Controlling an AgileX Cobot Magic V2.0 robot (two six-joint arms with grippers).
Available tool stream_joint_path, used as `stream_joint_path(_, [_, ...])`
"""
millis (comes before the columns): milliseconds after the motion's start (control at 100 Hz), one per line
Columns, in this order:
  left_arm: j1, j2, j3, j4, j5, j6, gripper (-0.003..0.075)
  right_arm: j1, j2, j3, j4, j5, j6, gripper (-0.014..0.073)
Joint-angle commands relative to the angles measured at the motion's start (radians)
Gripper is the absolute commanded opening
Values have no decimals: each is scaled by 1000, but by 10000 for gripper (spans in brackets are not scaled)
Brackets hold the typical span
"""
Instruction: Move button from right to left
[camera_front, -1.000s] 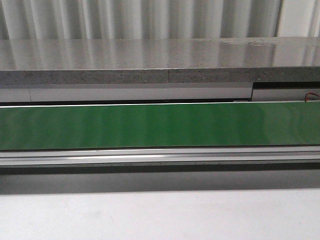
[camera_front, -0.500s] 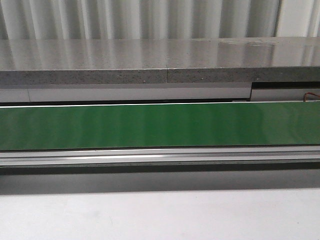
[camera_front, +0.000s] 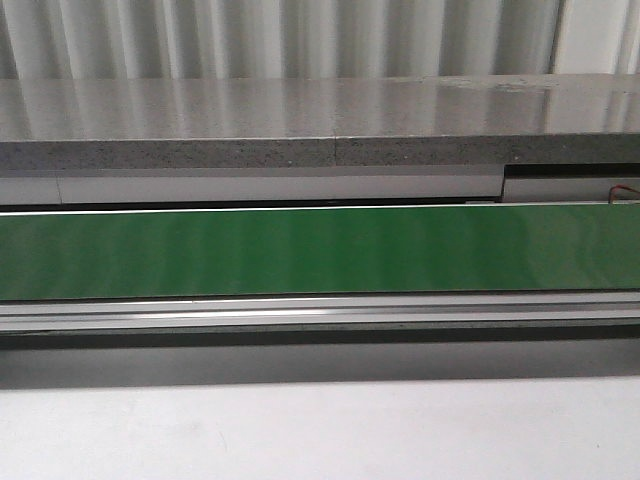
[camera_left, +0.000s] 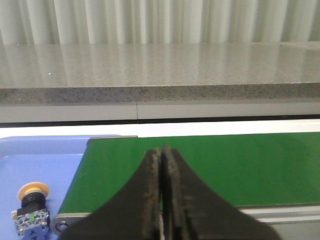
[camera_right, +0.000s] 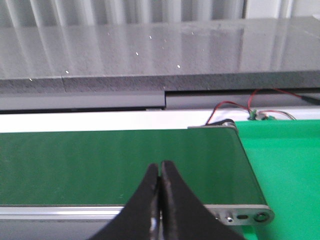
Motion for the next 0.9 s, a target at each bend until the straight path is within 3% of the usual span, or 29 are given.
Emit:
stream_joint_path(0, [-7,-35,25,1,-86,-5,-20,8,-25,5,-35,-126,35,-67])
stream_joint_path(260, [-7,-35,25,1,-86,-5,-20,8,-105,114,-32,-238,35,-67])
stream_joint_path(890, [-7,-35,25,1,-86,-5,-20,8,-126,111,-30,-212,36,-67])
